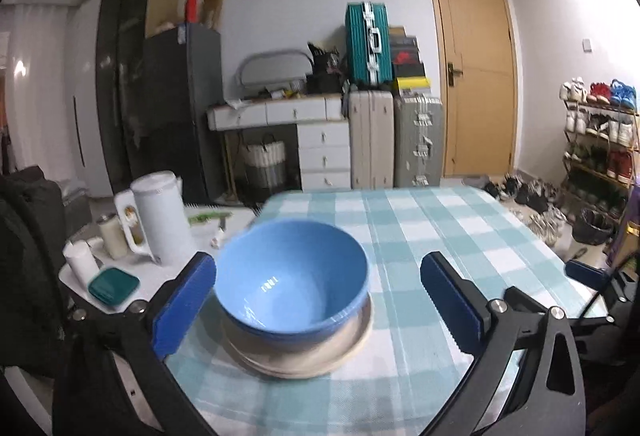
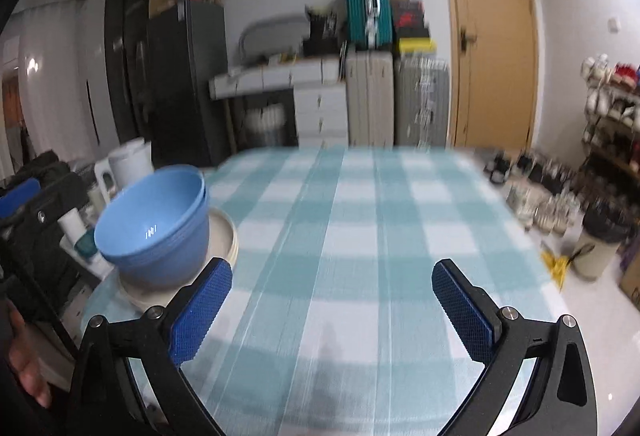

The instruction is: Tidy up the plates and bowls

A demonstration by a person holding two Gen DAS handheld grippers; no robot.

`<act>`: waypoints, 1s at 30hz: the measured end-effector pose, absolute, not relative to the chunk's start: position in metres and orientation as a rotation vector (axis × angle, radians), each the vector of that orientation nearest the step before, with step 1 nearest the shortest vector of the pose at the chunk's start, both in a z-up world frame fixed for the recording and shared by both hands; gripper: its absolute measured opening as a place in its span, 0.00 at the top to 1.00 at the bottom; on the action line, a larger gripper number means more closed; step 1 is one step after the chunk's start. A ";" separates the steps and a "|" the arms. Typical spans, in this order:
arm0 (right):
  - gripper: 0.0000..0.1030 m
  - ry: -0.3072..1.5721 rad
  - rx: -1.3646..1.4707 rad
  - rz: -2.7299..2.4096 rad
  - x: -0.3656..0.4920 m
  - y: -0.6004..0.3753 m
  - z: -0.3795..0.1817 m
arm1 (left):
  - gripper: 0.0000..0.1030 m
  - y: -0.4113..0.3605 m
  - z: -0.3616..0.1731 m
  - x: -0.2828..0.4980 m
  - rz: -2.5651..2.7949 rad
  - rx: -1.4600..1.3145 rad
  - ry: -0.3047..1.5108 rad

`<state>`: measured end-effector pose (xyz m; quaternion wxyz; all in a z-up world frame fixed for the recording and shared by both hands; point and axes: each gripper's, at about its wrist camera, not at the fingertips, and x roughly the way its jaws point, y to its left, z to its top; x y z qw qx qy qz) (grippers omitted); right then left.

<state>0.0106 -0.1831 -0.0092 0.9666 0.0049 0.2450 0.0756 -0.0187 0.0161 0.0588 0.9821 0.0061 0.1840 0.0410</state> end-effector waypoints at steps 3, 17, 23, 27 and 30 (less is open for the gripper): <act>0.01 0.372 -0.001 0.123 -0.001 -0.185 0.000 | 0.00 0.011 0.057 -0.015 0.086 0.011 0.398; 0.01 0.522 -0.010 0.206 -0.003 -0.170 -0.004 | 0.00 0.003 0.035 -0.008 0.062 0.019 0.423; 0.01 0.440 -0.055 0.224 -0.016 -0.161 0.004 | 0.00 0.006 0.036 -0.001 0.038 -0.017 0.427; 0.01 0.436 -0.051 0.243 -0.017 -0.159 0.006 | 0.00 0.007 0.037 0.001 0.043 -0.017 0.453; 0.01 0.425 -0.046 0.247 -0.017 -0.159 0.007 | 0.00 0.004 0.037 0.000 0.037 0.008 0.467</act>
